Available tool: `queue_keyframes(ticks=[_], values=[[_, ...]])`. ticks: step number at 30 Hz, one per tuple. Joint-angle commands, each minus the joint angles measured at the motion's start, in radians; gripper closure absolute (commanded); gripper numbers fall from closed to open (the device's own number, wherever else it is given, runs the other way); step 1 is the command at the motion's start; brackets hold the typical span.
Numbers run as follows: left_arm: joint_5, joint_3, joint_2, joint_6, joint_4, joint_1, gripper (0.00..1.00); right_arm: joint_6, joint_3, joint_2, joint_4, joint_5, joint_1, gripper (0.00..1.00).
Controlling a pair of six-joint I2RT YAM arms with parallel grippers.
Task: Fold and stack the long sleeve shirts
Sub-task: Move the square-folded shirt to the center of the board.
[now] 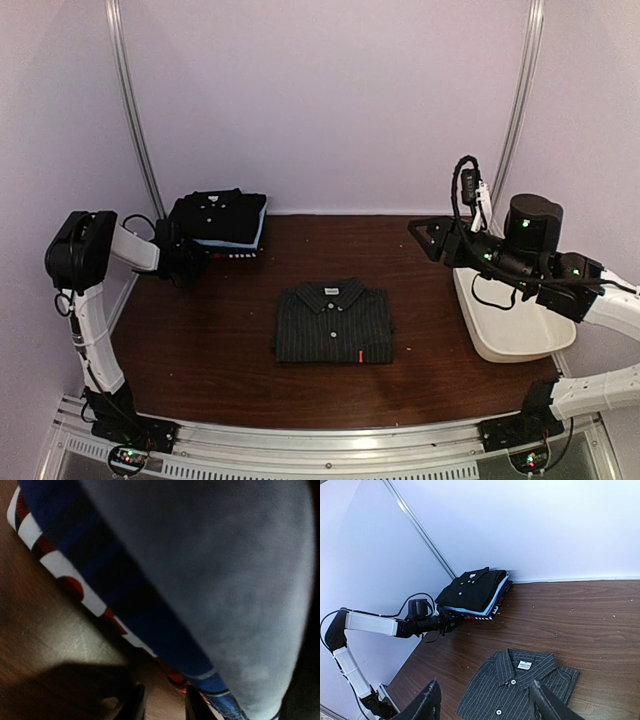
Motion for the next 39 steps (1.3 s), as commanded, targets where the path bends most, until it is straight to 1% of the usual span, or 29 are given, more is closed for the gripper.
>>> queue_keyframes(ticks=[1,6,10,13,15,18,23,24,32,39], values=[[0.024,0.03,0.033,-0.013,0.052,0.007,0.72,-0.015,-0.015,-0.021,-0.023,0.037,0.001,0.39],[0.031,0.024,0.051,-0.031,0.082,0.007,0.71,-0.014,-0.024,-0.023,-0.028,0.039,0.001,0.39],[0.041,-0.007,0.055,-0.05,0.18,0.007,0.69,-0.014,-0.033,-0.025,-0.028,0.037,0.001,0.4],[0.045,0.005,0.074,-0.054,0.18,0.007,0.7,-0.014,-0.04,-0.027,-0.027,0.04,0.001,0.4],[0.043,0.016,0.085,-0.057,0.173,0.007,0.72,-0.014,-0.042,-0.026,-0.028,0.037,0.001,0.4],[0.039,0.017,0.093,-0.071,0.176,0.008,0.79,-0.014,-0.044,-0.024,-0.031,0.037,0.001,0.4],[0.039,0.015,0.096,-0.078,0.18,0.006,0.99,-0.011,-0.053,-0.023,-0.029,0.034,0.001,0.4],[0.042,0.012,0.092,-0.074,0.179,0.006,1.0,-0.01,-0.055,-0.021,-0.026,0.032,0.001,0.4],[0.022,-0.097,-0.032,-0.033,0.118,0.006,1.0,0.0,-0.076,0.006,0.004,0.015,0.001,0.4],[0.026,-0.319,-0.2,-0.049,0.121,-0.006,1.0,-0.001,-0.102,0.032,0.044,-0.002,0.001,0.4]])
